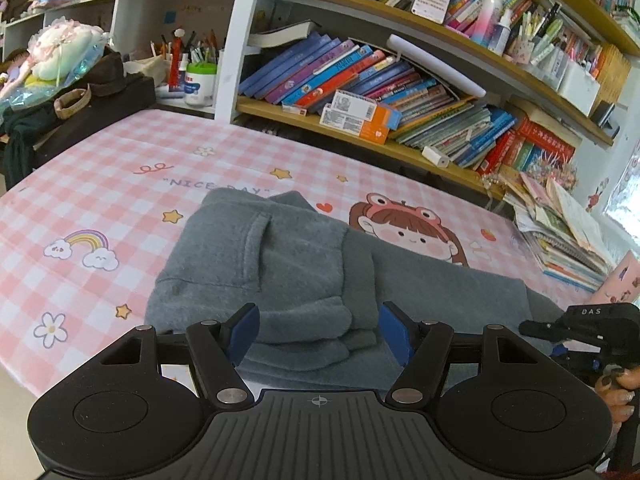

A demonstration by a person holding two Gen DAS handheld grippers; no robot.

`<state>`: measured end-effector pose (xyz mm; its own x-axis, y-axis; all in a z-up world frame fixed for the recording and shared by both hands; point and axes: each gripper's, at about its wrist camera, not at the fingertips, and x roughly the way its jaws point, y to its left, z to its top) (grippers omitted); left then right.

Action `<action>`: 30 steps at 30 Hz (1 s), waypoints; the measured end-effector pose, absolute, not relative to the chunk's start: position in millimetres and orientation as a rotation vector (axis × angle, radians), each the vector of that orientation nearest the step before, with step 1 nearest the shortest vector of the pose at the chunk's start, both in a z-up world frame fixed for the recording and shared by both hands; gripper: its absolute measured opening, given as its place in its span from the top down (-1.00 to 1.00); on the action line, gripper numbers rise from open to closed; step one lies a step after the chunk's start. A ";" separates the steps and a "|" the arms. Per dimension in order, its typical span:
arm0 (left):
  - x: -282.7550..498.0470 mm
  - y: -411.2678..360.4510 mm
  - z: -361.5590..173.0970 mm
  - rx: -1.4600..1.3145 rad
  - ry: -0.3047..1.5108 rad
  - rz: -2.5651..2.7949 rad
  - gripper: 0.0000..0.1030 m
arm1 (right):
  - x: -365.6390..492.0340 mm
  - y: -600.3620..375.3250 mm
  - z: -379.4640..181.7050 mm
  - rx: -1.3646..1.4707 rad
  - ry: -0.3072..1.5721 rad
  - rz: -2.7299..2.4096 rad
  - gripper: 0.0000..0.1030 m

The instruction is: Fold clothes

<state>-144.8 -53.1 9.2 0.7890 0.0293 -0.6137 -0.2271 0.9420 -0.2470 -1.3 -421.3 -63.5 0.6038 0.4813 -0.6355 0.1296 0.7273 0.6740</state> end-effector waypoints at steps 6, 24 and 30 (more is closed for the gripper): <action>-143.3 -26.8 8.9 -0.323 0.628 0.091 -0.30 | -16.0 -397.1 -33.9 0.700 0.809 0.223 0.64; -160.0 107.9 25.4 -0.343 0.532 0.038 -0.30 | -79.6 -200.4 53.1 0.314 0.494 0.447 0.64; -172.1 147.2 24.5 -0.373 0.521 0.057 -0.35 | -102.9 -126.4 55.3 0.102 0.477 0.591 0.64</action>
